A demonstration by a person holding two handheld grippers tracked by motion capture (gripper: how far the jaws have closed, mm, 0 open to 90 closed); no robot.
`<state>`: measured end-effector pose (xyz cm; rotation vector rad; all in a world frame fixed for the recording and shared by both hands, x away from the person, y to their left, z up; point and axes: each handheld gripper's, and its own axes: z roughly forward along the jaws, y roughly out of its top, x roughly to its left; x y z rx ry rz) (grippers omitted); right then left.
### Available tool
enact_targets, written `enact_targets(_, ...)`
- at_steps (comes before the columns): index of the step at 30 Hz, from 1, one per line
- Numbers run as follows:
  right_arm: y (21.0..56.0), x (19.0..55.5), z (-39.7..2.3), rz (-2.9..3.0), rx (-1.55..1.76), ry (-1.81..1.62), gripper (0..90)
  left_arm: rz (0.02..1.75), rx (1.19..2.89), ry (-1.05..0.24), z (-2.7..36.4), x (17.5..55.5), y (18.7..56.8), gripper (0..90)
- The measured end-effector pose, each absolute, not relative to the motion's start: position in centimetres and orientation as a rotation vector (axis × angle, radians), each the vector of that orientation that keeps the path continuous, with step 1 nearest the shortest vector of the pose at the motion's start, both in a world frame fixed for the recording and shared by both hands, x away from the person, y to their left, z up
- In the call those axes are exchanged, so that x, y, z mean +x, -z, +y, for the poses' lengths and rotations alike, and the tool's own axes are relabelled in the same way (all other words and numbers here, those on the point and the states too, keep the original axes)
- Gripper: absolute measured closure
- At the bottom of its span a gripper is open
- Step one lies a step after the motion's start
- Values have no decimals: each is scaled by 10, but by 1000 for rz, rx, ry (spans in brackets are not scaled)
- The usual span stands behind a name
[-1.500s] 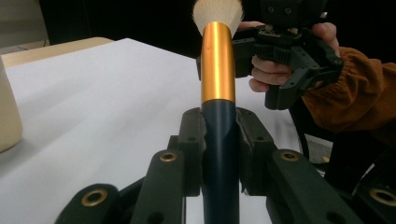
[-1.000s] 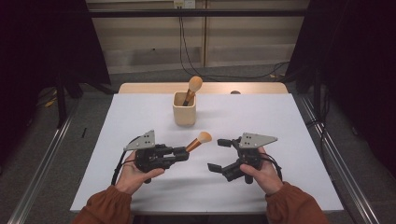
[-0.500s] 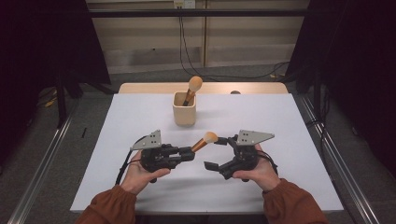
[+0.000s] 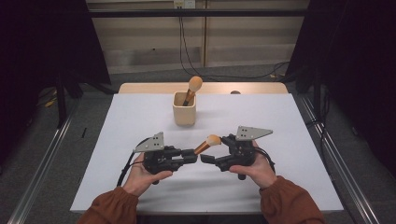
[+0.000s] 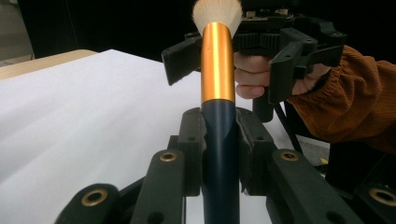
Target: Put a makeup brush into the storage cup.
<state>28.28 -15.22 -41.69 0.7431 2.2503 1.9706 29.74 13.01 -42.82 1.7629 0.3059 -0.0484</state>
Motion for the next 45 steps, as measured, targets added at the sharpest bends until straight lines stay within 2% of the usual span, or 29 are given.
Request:
enact_targets(16,417,286,-149,2266,741,-2089,566,287,1766,55,128,296,430,742)
enact_targets(25,418,288,-151,2268,762,-2145,680,279,1752,70,128,297,431,741)
enact_targets(38,418,289,-151,2274,759,-2171,739,304,1760,59,127,299,434,698)
enact_targets(40,418,289,-152,2277,766,-2164,739,320,1768,59,128,299,434,636)
enact_targets(45,416,289,-154,2273,771,-2154,740,345,1765,44,129,299,434,560)
